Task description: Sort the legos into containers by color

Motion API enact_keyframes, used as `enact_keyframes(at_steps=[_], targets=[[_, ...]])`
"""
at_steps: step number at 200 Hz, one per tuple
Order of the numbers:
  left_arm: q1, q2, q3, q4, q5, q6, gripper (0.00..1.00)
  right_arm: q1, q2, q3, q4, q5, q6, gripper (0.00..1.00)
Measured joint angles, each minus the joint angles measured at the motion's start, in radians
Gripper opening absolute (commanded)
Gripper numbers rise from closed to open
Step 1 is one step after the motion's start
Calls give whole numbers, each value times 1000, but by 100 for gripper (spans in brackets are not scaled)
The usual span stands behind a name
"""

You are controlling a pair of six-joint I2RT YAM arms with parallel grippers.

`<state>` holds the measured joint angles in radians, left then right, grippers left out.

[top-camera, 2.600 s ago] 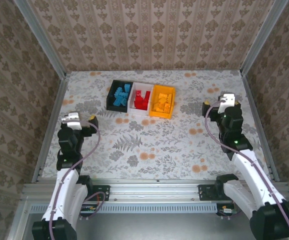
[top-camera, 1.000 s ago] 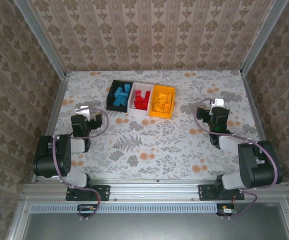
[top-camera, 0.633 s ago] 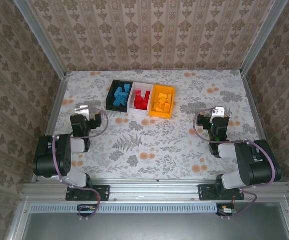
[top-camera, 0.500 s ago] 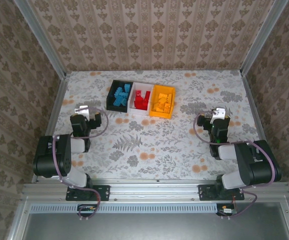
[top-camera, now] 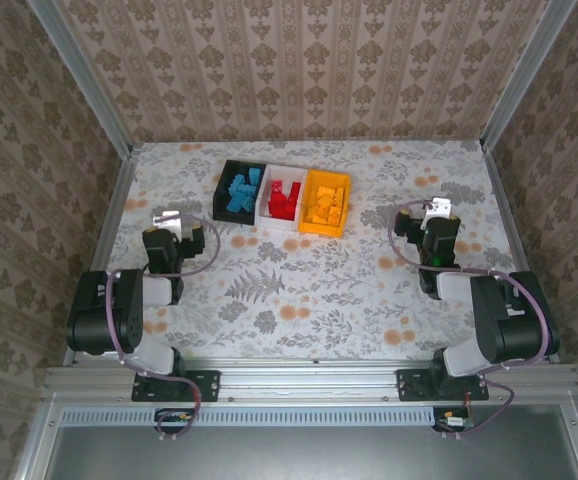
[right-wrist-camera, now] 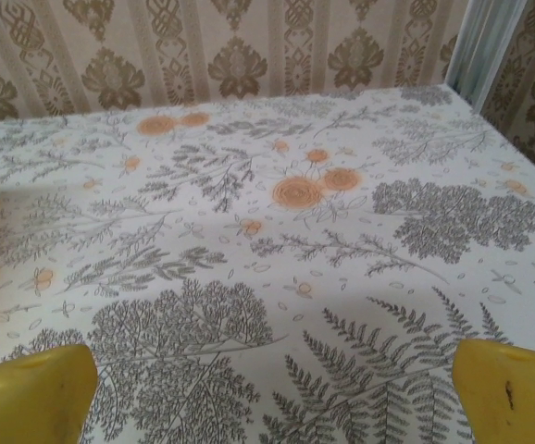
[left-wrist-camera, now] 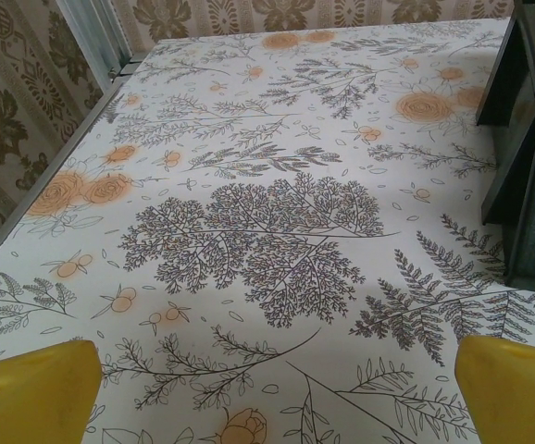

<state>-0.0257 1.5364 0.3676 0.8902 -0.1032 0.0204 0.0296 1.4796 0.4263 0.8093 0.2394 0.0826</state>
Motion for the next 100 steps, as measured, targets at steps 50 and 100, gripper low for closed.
enact_keyframes(at_steps=[50, 100], targets=[[0, 0, 0, 0, -3, 0, 100, 0, 0, 0, -32, -8, 0, 100], [0, 0, 0, 0, -3, 0, 100, 0, 0, 0, -32, -8, 0, 100]])
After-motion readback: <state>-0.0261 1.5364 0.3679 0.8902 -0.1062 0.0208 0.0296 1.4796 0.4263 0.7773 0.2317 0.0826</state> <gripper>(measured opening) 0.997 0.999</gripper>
